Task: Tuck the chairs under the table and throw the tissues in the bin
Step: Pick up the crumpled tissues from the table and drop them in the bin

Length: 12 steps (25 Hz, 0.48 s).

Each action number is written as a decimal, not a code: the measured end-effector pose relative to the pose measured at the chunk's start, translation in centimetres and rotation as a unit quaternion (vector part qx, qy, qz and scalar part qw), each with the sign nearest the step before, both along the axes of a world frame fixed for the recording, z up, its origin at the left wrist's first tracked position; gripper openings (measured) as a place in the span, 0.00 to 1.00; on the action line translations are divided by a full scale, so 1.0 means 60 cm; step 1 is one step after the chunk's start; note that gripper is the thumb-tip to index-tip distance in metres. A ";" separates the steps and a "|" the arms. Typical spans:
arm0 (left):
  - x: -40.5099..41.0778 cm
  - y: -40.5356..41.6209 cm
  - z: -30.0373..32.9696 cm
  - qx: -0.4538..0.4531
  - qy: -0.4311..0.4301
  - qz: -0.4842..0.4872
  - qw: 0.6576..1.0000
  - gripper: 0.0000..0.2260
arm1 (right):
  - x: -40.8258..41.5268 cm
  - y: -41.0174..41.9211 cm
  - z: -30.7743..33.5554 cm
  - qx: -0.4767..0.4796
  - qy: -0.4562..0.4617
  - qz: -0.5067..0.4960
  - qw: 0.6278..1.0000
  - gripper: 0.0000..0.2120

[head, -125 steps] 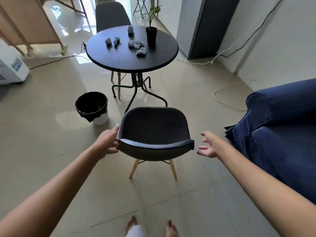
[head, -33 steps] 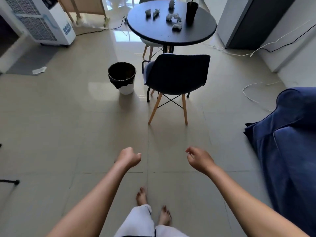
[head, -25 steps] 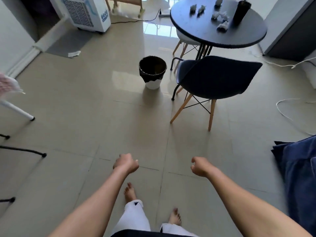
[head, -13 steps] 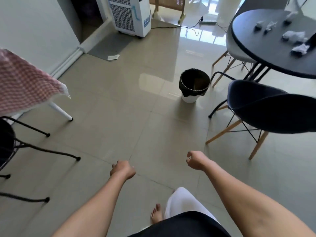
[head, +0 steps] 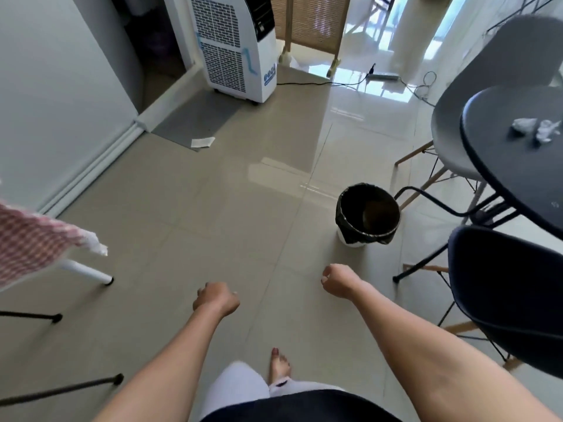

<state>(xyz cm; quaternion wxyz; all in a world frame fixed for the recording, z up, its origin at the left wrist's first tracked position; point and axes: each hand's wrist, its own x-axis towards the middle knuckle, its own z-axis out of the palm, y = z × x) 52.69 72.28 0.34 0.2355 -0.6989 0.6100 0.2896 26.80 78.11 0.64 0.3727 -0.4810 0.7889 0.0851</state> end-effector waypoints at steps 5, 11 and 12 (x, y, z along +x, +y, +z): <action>-0.063 -0.236 -0.008 0.018 0.032 -0.004 0.999 0.21 | -0.059 -0.226 0.002 0.005 0.012 -0.011 1.000 0.17; -0.146 -0.563 -0.013 0.031 0.019 -0.087 0.996 0.23 | -0.146 -0.469 0.002 -0.048 0.002 -0.139 0.989 0.17; -0.173 -0.616 -0.009 0.027 0.020 -0.100 0.994 0.23 | -0.163 -0.506 0.007 -0.057 -0.001 -0.159 0.986 0.16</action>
